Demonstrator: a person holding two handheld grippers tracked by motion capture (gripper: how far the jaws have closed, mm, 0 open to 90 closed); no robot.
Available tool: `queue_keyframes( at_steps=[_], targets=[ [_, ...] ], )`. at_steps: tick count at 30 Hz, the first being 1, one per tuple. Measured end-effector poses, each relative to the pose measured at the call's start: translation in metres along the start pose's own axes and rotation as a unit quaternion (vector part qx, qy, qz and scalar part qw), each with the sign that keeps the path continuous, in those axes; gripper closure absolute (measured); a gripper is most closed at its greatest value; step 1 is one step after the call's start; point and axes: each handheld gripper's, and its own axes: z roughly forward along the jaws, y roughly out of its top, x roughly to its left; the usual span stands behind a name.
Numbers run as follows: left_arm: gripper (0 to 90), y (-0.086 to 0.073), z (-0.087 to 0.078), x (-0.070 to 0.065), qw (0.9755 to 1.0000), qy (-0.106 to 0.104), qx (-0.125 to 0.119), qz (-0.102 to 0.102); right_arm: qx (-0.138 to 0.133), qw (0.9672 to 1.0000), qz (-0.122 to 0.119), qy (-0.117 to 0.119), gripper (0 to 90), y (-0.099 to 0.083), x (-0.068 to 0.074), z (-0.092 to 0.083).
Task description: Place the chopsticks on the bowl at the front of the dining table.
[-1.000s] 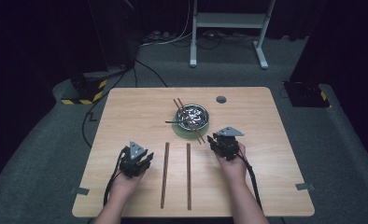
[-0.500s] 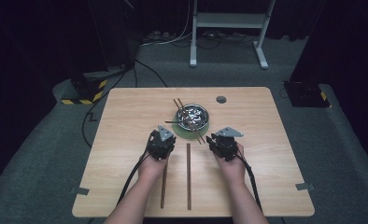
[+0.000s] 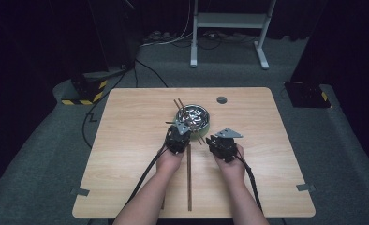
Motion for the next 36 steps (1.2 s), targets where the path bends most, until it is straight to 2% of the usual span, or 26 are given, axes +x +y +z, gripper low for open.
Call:
queue_keyframes(
  at_steps=[2, 5, 12, 21, 25, 27, 29, 31, 33, 36],
  targets=[
    [86.2, 0.0, 0.001, -0.002, 1.0, 0.0, -0.001, -0.004, -0.003, 1.0, -0.001, -0.001, 73.0, 0.0, 0.001, 0.001],
    [86.1, 0.002, 0.005, -0.005, 1.0, -0.002, 0.005, 0.002, 0.001, 1.0, -0.003, 0.003, 73.2, 0.0, 0.002, 0.002],
    [85.6, 0.004, 0.006, -0.011, 1.0, -0.008, 0.002, 0.004, 0.003, 0.9999, -0.01, 0.01, 73.1, -0.001, 0.005, 0.002],
    [85.0, 0.004, 0.005, -0.011, 1.0, -0.007, 0.005, 0.002, -0.001, 0.9997, -0.021, 0.015, 73.0, 0.0, 0.011, 0.003],
    [84.4, 0.003, 0.003, -0.01, 0.9999, -0.008, 0.006, 0.006, 0.001, 0.9994, -0.025, 0.022, 73.0, 0.001, 0.013, 0.002],
    [84.2, 0.002, 0.002, -0.008, 1.0, -0.006, 0.006, 0.001, -0.009, 0.9993, -0.021, 0.029, 73.0, 0.001, 0.014, 0.002],
    [84.0, 0.001, 0.001, -0.006, 0.9999, -0.004, 0.01, 0.005, -0.017, 0.9995, -0.02, 0.017, 73.1, 0.002, 0.013, 0.0],
    [84.0, 0.0, 0.001, -0.006, 0.9999, -0.005, 0.009, 0.003, -0.012, 0.9997, -0.017, 0.012, 73.3, 0.001, 0.012, 0.001],
    [84.0, 0.0, 0.002, -0.007, 0.9999, -0.007, 0.008, -0.003, -0.003, 0.9998, -0.015, 0.012, 73.5, 0.001, 0.012, 0.003],
    [84.0, 0.0, 0.003, -0.007, 0.9999, -0.009, 0.008, -0.004, -0.003, 0.9997, -0.017, 0.014, 73.5, 0.001, 0.013, 0.004]
  ],
)
